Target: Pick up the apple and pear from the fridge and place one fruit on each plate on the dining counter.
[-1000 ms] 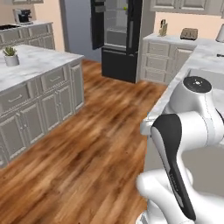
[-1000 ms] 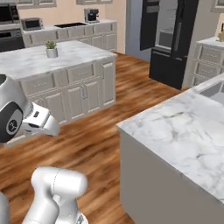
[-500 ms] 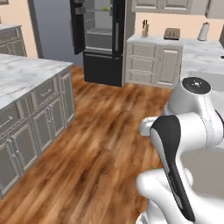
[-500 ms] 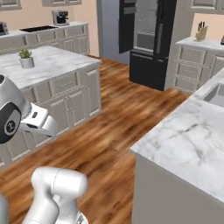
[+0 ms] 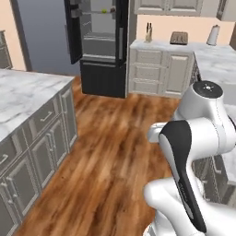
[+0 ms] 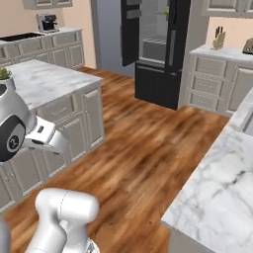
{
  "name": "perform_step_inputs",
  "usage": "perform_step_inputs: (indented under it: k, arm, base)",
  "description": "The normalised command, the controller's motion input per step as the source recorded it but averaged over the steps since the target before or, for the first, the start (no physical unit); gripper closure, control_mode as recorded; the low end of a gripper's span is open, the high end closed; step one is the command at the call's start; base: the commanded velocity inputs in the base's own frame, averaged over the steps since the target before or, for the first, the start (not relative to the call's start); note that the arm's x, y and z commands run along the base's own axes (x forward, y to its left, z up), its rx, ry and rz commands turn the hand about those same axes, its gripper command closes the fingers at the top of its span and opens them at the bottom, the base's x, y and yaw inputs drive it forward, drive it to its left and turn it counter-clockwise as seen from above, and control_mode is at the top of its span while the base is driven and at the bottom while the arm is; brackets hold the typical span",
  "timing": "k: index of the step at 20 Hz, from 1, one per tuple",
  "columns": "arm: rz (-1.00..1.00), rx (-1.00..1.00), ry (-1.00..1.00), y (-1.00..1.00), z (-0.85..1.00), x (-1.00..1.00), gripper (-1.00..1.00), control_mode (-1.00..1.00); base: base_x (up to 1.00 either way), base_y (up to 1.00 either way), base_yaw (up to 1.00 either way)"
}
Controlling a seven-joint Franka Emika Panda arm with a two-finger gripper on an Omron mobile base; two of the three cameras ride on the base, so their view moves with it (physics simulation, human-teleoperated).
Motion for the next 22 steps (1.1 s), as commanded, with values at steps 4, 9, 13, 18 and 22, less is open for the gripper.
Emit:
perform_step_inputs:
  k: [4,9,13,18,22]
  arm:
    - [0.0,0.0,0.0,0.0,0.0,0.0,-1.0,1.0]
    - [0.0,0.0,0.0,0.0,0.0,0.0,-1.0,1.0]
    - [0.0,0.0,0.0,0.0,0.0,0.0,-1.0,1.0]
    - [0.0,0.0,0.0,0.0,0.0,0.0,-1.0,1.0]
    - [0.0,0.0,0.0,0.0,0.0,0.0,-1.0,1.0]
  base:
    - [1.0,0.22,-0.23]
    - [1.0,0.07,-0.2]
    - [1.0,0.0,-0.16]
    - [1.0,0.06,0.04]
    - [1.0,-0.02,0.08]
